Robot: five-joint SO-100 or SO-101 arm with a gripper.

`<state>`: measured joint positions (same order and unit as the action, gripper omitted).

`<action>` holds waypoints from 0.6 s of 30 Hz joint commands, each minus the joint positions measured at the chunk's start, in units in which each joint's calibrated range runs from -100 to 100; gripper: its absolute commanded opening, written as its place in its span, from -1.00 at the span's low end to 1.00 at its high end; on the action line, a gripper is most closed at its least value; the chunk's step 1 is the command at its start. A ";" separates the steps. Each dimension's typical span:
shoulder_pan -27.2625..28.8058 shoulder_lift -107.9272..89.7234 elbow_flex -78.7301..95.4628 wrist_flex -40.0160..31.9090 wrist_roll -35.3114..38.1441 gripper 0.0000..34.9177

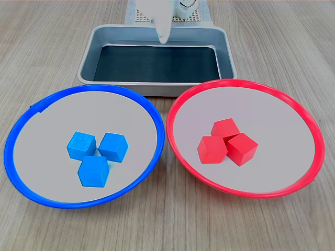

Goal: Resolve any anomalies and move all blocks to matching dishes

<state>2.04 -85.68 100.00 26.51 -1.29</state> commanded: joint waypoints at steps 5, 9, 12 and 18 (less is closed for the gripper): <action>0.08 -13.38 0.00 20.83 0.05 -1.00; -0.20 -13.38 0.00 20.83 -0.05 -0.99; -0.39 -13.38 0.00 20.91 0.20 -0.98; -0.39 -13.38 0.00 20.91 0.24 -0.98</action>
<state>1.77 -99.15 100.00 47.15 -1.29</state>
